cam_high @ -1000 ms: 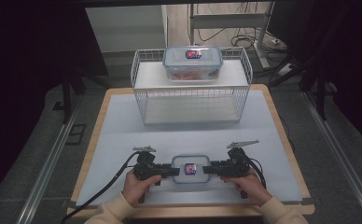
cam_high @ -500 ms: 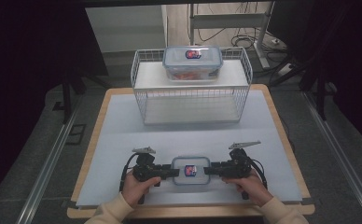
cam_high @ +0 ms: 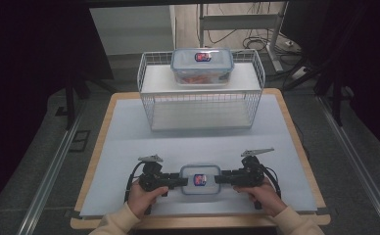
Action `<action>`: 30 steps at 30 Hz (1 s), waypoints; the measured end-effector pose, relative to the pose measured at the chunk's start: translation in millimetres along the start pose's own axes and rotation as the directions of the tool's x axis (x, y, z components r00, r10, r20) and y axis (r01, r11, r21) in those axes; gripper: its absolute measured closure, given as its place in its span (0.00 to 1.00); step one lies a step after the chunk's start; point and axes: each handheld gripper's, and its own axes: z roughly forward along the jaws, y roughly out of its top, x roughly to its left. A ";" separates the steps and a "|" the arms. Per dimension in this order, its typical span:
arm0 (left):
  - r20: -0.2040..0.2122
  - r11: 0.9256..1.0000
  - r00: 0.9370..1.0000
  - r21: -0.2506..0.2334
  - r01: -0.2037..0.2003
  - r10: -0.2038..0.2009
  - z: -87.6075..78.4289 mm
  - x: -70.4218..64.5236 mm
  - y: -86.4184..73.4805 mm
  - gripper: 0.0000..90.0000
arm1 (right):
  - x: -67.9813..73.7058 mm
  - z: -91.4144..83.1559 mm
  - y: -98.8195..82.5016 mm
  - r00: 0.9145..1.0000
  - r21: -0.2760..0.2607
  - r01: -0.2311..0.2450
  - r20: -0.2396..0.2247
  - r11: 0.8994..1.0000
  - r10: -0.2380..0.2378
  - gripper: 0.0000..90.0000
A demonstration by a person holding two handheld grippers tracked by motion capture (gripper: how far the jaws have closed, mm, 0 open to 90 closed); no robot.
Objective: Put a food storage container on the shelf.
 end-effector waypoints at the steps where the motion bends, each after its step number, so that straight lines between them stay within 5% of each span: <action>1: -0.001 1.000 1.000 -0.001 0.000 0.000 0.1 -0.3 -0.1 0.59 | 0.0 0.0 0.0 1.000 0.000 -0.002 0.000 1.000 0.002 0.62; 12: -0.014 1.000 1.000 -0.003 0.006 -0.006 -0.8 -3.7 -0.4 0.60 | 3.4 -0.7 -1.5 0.999 -0.014 -0.040 0.007 0.999 0.040 0.62; 30: -0.033 0.998 0.998 -0.034 -0.054 0.053 -8.8 -12.8 17.9 0.60 | 12.6 -10.6 12.7 0.999 -0.061 0.028 0.029 0.998 -0.026 0.62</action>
